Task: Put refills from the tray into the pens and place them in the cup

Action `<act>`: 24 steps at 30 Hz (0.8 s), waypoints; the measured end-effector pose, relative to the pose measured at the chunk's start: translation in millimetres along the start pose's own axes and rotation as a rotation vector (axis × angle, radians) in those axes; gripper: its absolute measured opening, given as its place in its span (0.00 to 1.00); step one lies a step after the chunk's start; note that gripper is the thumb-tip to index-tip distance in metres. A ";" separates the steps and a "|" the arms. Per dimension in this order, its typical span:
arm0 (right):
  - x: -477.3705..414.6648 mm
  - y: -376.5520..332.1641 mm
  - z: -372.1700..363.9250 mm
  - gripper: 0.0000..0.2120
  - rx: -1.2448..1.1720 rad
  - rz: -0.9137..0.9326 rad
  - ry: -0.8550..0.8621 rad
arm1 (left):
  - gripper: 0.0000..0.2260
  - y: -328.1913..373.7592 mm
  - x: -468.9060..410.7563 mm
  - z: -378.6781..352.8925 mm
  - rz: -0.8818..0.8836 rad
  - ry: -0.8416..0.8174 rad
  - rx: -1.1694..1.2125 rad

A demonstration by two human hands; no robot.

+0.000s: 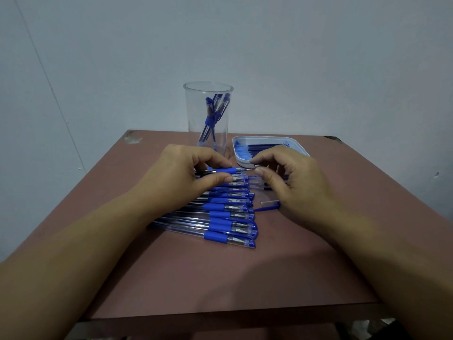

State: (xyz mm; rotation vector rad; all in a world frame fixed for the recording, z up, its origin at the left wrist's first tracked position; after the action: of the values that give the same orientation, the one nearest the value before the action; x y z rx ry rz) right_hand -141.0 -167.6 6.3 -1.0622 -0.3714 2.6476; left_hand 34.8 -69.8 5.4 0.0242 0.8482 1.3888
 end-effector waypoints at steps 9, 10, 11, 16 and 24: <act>2.7 23.3 3.4 0.08 0.180 -0.084 -0.236 | 0.07 -3.1 0.2 1.2 0.035 -0.012 -0.011; 2.9 23.1 2.8 0.08 0.202 -0.086 -0.287 | 0.08 -3.6 0.3 0.9 0.036 -0.013 -0.011; 3.2 22.9 1.9 0.08 0.219 -0.085 -0.327 | 0.08 -4.0 0.3 0.7 0.037 -0.017 -0.007; 2.3 24.7 -5.0 0.09 0.261 -0.089 -0.480 | 0.10 -3.3 -0.2 -0.1 0.030 -0.036 0.008; 1.9 26.2 -9.0 0.13 0.227 -0.139 -0.560 | 0.08 -3.8 -1.1 -1.5 0.017 -0.041 -0.007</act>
State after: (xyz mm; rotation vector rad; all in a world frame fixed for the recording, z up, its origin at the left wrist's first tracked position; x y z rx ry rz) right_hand -139.9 -190.1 -9.8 -0.2062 -0.2279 2.7349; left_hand 37.3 -72.3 3.1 0.0547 0.8112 1.4026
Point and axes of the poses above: each hand's wrist, its own x-axis away from the middle knuckle, its own z-axis out of the back of the hand, y = z × x, the point moved 4 cm from there along -x, towards the middle knuckle, and after that the axes turned 5 degrees about -y, right-handed, at the moved point
